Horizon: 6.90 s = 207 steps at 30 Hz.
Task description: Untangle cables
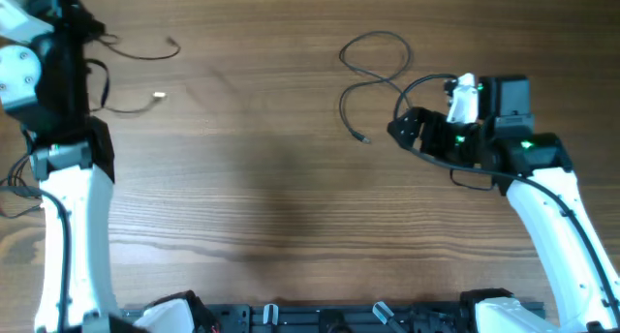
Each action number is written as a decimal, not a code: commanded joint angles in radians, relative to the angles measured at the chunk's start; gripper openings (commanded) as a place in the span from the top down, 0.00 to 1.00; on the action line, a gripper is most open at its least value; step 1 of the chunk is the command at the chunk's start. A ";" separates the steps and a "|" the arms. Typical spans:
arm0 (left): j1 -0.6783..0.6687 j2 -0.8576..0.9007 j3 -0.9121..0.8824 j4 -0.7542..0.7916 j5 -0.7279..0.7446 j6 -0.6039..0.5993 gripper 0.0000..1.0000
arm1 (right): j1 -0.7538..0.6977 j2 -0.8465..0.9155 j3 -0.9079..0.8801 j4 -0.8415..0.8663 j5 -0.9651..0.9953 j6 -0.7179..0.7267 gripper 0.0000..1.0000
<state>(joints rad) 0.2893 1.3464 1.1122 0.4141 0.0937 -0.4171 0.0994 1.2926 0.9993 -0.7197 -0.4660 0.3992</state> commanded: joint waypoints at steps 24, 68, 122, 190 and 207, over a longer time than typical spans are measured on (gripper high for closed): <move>0.228 0.904 0.501 -0.324 -0.275 0.017 0.00 | 0.061 0.151 0.013 0.077 0.101 0.052 0.00; -1.011 1.106 1.046 -1.148 -0.140 0.117 0.00 | -0.287 0.069 0.014 -0.139 0.138 -0.007 0.00; -0.556 0.845 1.046 -1.716 -0.528 0.883 0.96 | -0.287 0.071 0.014 -0.096 0.137 -0.004 0.00; -0.427 -0.041 0.547 -1.663 0.217 0.732 0.00 | -0.287 0.071 0.014 -0.096 0.137 -0.004 0.00; -0.426 -1.008 -0.434 -1.263 0.171 0.188 0.00 | -0.287 0.071 0.014 -0.096 0.137 -0.004 0.00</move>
<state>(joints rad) -0.1421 0.3679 0.6956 -0.7708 0.2821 -0.1818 -0.1864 1.3811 0.9993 -0.8143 -0.3351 0.4137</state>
